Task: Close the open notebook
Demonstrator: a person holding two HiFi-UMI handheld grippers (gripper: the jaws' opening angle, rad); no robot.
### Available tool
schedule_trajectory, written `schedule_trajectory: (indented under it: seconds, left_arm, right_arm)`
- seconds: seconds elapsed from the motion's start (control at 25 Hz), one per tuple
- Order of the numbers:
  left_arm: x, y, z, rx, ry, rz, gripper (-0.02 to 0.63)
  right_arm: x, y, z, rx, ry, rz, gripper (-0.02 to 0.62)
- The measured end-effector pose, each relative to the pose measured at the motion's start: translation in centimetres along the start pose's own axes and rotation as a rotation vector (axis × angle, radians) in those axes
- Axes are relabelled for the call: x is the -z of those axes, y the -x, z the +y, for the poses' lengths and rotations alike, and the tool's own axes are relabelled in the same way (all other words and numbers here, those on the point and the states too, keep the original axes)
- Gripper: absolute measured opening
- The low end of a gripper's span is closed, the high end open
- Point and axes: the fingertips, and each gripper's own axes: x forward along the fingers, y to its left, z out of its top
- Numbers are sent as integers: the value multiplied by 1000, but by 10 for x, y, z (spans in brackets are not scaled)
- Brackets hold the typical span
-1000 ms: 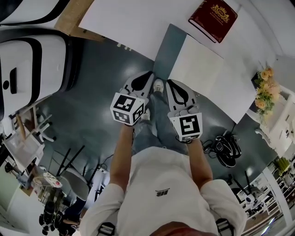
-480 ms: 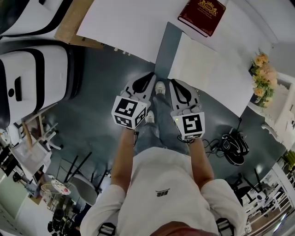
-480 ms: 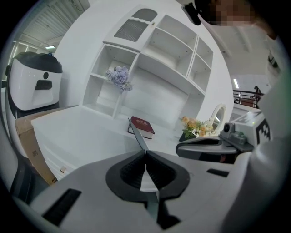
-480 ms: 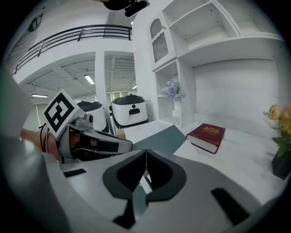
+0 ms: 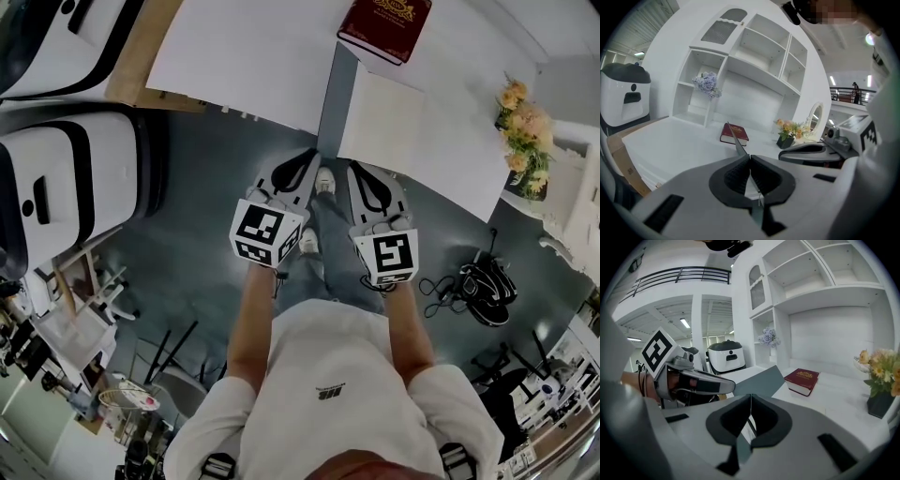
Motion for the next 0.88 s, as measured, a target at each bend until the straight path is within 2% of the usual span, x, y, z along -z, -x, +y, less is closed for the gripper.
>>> schedule_trajectory:
  seconds: [0.88]
  left_arm:
    - [-9,-28,-72,170,-92,15,0]
  right_arm:
    - [22,55,-42,174,-73,-10,-3]
